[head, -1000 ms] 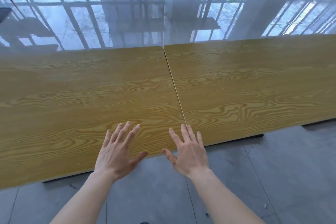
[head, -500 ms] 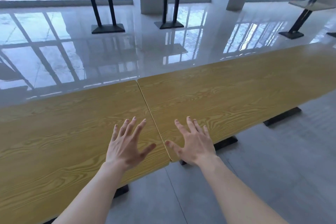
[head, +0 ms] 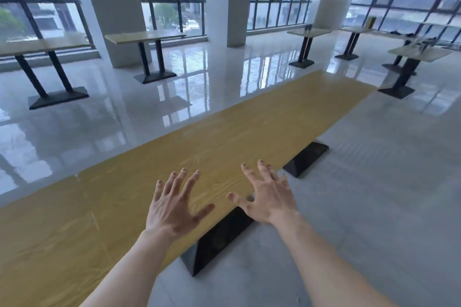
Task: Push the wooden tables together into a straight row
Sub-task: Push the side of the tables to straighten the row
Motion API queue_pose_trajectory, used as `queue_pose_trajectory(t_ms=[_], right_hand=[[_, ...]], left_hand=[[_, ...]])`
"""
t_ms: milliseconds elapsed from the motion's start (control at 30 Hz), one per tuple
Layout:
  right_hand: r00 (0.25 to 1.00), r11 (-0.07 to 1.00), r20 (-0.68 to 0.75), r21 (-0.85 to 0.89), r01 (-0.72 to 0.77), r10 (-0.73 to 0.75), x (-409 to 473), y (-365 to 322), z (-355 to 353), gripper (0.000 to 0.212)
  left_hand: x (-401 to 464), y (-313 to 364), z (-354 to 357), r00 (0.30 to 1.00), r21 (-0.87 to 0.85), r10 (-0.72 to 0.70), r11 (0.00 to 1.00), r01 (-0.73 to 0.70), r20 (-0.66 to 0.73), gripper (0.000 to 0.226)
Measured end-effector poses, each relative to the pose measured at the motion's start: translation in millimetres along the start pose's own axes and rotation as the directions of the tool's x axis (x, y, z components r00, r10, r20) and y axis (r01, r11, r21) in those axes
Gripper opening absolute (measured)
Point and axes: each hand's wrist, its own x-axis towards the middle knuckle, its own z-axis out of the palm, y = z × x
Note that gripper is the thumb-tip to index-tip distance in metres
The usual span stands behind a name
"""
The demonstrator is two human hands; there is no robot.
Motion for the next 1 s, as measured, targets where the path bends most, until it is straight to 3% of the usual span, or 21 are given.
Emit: queue_pose_trajectory(t_ms=[267,467,667,1000], right_hand=[[0.989,0.992,-0.087,0.023,-0.121,0.123,30.8,192.1,-74.2,0.11],[0.973,0.979,-0.111,-0.004,-0.202,0.2,81.7,317.3,-88.9,0.099],[0.964,0.964,-0.066,-0.049,-0.26,0.256,170.0,439.5,-103.2,0.098],[0.975,0.974,0.01,-0.038,-0.221,0.222,322.0,599.3,-137.1,0.1]], left_hand=[[125.7,183.3,40.0,0.986,-0.02,0.164,0.986,-0.164,-0.012,0.097],[227.5,279.6,88.6,0.97,-0.047,0.244,0.969,-0.244,-0.014,0.101],[350.5,357.2,161.6,0.97,-0.088,0.241,0.967,-0.238,0.024,0.097],[509.8,455.3,242.2,0.98,-0.102,0.153,0.985,-0.141,0.129,0.096]])
